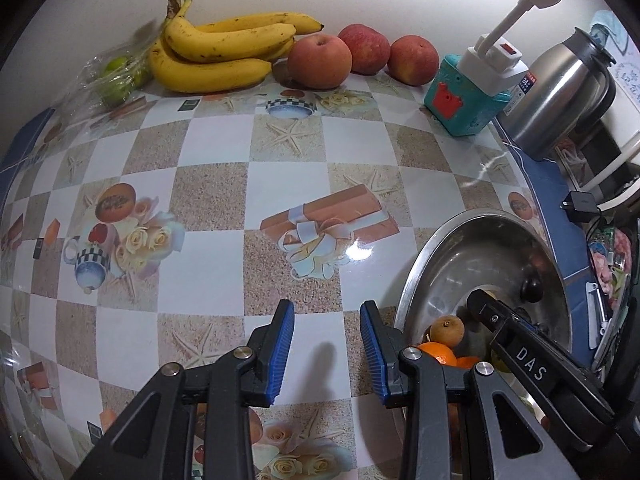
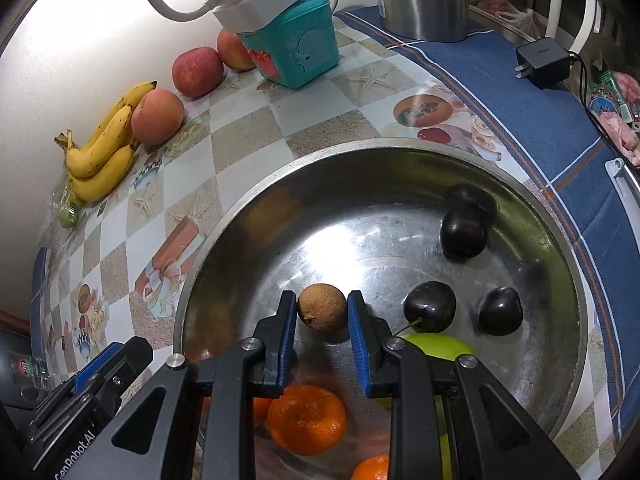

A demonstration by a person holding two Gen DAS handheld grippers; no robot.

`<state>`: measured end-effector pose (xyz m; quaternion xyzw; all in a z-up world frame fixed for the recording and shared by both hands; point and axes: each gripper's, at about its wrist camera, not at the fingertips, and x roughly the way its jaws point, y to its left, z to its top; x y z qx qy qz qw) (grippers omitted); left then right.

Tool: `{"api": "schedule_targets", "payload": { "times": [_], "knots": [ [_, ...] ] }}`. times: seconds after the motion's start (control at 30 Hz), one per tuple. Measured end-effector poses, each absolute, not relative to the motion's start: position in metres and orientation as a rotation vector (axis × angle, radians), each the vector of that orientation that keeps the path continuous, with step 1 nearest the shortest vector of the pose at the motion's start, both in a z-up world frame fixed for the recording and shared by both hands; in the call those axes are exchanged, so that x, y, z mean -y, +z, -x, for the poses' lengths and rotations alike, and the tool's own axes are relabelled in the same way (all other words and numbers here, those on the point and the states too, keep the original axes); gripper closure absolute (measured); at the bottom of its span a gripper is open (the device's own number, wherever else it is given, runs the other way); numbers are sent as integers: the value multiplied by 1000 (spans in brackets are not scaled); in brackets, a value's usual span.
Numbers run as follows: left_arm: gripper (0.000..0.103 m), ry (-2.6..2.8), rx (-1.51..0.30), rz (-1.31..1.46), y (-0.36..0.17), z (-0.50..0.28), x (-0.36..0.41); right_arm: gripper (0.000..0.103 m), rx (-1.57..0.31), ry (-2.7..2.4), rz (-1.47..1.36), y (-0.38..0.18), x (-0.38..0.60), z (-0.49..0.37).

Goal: Organize fruits
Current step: 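Open the left tool to drop the orange while the right tool releases the kiwi into the basin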

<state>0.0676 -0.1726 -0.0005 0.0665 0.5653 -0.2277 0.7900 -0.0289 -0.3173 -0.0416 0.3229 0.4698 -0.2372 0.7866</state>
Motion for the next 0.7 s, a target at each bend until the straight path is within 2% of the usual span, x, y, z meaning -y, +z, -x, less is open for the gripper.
{"api": "schedule_targets", "payload": {
  "times": [0.2,0.4,0.5,0.57,0.63,0.7],
  "knots": [
    [65,-481,-1227,-142,-3,-70,171,75,-1015,-517,-693,-42,317,29],
    [65,-470,-1233,-136,-4,-71,169,68,-1012,-519,-695,-39,316,28],
    [60,-460,-1236,-127,-5,-73,166,68,-1009,-526,-688,-34,315,30],
    [54,-447,-1238,-122,-5,-75,164,66,-993,-550,-672,-29,314,30],
    [49,-433,-1238,-119,-5,-77,162,56,-985,-551,-663,-25,313,31],
    [47,-419,-1241,-111,-6,-80,158,50,-977,-553,-655,-23,313,31]
  ]
}}
